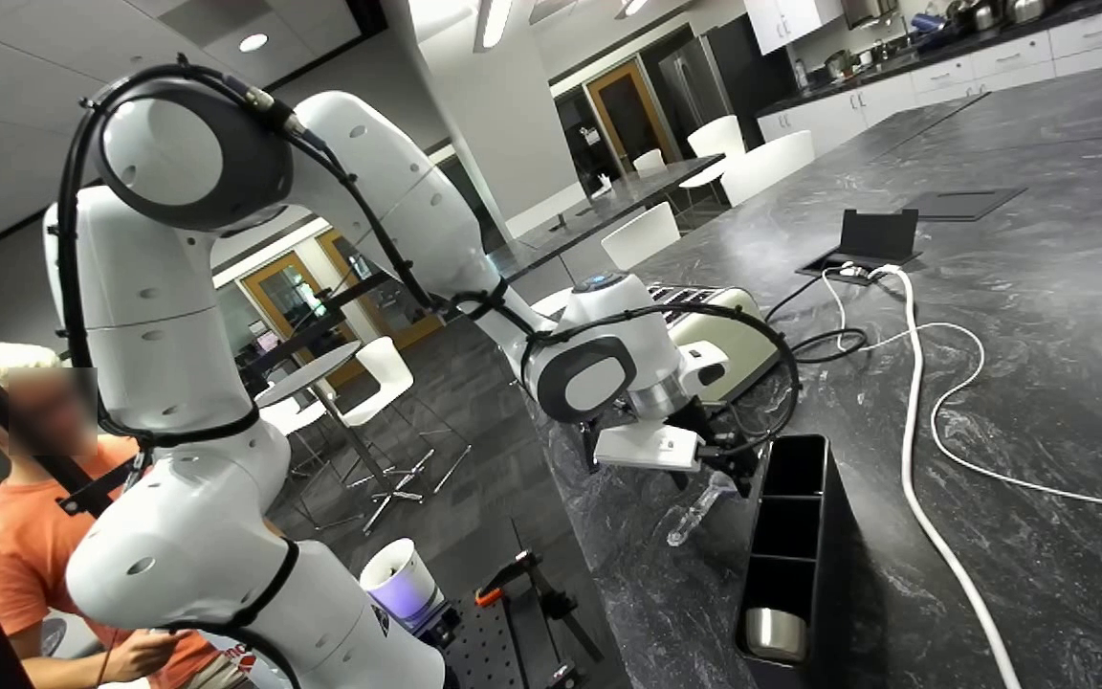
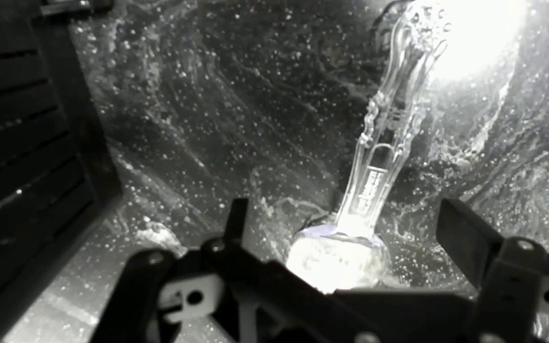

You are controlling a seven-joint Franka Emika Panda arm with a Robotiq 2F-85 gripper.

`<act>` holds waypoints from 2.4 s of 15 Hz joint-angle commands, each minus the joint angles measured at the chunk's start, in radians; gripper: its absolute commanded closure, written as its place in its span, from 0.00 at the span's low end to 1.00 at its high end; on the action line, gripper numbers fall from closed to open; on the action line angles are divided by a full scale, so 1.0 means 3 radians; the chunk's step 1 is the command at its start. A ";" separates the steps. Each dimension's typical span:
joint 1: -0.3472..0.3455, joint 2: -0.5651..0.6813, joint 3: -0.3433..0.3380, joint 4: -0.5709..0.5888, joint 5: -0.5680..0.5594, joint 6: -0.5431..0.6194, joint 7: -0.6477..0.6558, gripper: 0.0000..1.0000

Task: Put the cake slicer and the spoon in the black basket respectively then move the basket slightly away from you

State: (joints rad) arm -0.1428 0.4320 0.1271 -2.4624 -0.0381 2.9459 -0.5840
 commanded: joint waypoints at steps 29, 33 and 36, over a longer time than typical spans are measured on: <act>0.0302 -0.1566 -0.0290 -0.1069 -0.0157 0.0817 0.1382 0.94; 0.0164 -0.2060 -0.0244 -0.1145 -0.0314 0.0466 0.1496 0.94; 0.0307 -0.1811 -0.0371 -0.1067 -0.0266 0.0661 0.1405 0.77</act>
State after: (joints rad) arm -0.0672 -0.1096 0.0350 -2.7831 -0.1077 3.1469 -0.1693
